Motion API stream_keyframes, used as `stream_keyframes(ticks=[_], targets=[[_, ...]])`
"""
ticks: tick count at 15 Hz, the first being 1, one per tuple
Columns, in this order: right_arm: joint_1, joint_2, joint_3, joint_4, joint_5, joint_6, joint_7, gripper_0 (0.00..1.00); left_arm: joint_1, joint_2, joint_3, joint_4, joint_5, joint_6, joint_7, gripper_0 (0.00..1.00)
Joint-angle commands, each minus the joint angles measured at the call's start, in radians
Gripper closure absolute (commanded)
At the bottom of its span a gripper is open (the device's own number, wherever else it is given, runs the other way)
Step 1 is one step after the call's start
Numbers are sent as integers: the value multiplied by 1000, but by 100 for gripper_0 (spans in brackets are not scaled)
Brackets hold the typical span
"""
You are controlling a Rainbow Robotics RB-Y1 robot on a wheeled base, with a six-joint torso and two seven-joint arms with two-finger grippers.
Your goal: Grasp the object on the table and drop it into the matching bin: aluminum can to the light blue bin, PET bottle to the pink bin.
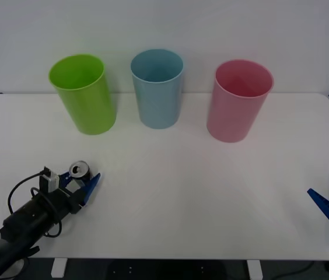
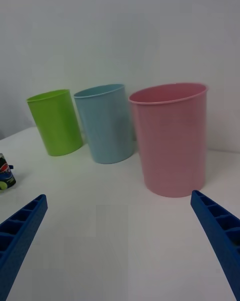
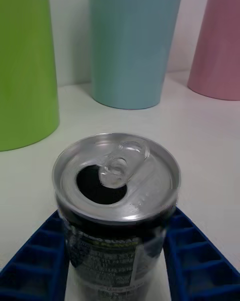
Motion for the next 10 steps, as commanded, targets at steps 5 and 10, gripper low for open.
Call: stream_keyframes(ticks=[5,10], targets=[[0,0,0,0,0,0,0,0,0,0,1,0,10,0,6,100],[0,0,0,0,0,0,0,0,11,1,1,-51,37,-9,26,100]])
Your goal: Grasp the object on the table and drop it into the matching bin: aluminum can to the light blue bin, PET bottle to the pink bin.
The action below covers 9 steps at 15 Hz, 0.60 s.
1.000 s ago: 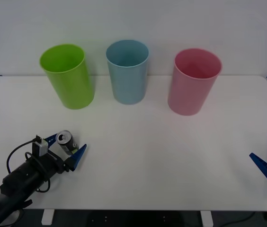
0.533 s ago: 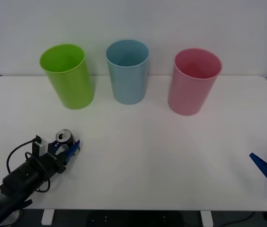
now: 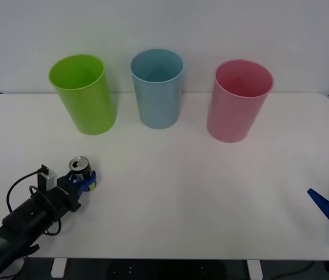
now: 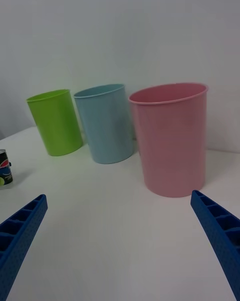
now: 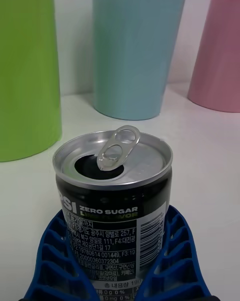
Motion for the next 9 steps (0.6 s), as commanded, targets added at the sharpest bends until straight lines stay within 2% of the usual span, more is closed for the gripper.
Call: stream_keyframes(ticks=[1,3,9], targets=[[0,0,0,0,0,0,0,0,20,0,0,-52,14,-1,18,100],[0,0,0,0,0,0,0,0,49,-1,-1,-117,23,-1,46,100],[0,0,0,0,0,0,0,0,145,-1,-17,-390,22,11,273,100]])
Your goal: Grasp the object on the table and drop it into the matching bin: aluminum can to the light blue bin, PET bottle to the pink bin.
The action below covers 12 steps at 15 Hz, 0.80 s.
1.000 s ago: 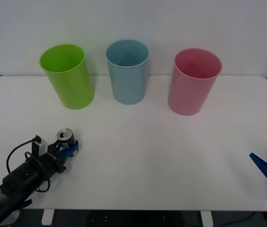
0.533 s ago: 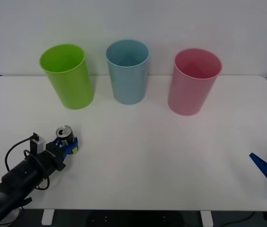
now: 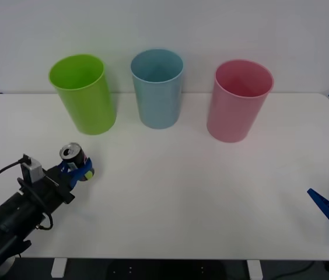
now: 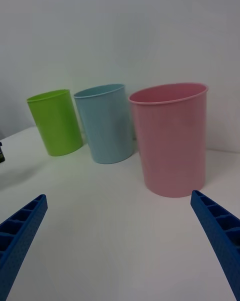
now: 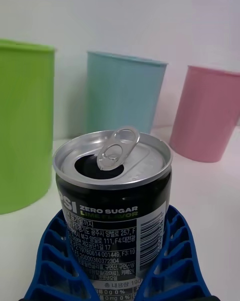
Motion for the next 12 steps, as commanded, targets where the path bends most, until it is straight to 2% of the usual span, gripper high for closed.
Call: stream_keyframes(ticks=[1,5,9,12], targets=[[0,0,0,0,0,0,0,0,26,1,-7,-107,0,1,87,100],[0,0,0,0,0,0,0,0,20,1,-24,-211,-2,22,184,100],[0,0,0,0,0,0,0,0,-11,1,-81,-292,-2,146,199,100],[0,0,0,0,0,0,0,0,-51,1,-67,-300,0,191,217,100]])
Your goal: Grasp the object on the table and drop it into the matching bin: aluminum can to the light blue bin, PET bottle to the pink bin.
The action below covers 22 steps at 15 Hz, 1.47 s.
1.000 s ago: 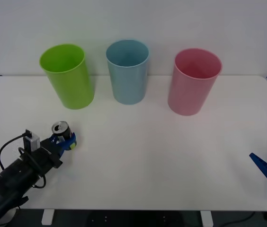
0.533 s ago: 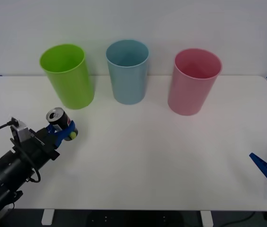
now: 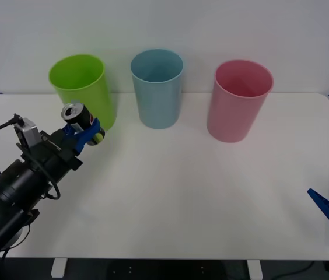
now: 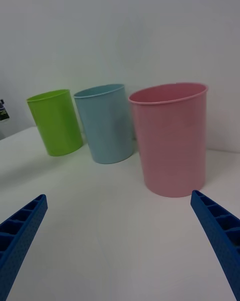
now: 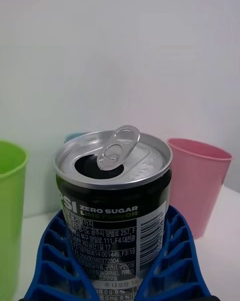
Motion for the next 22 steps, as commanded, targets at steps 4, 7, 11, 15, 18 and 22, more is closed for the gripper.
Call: stream_keyframes(ticks=[4,7,11,15,18,22], targets=[[0,0,0,0,0,0,0,0,-87,0,45,-1,3,46,31,100],[0,0,0,0,0,0,0,0,-141,0,28,-1,-19,112,63,100],[0,0,0,0,0,0,0,0,-238,0,7,14,-128,135,223,100],[0,0,0,0,0,0,0,0,-383,0,-16,144,-190,156,257,100],[0,0,0,0,0,0,0,0,-492,-1,-35,262,-215,173,260,100],[0,0,0,0,0,0,0,0,-627,-24,-51,407,-263,213,255,100]])
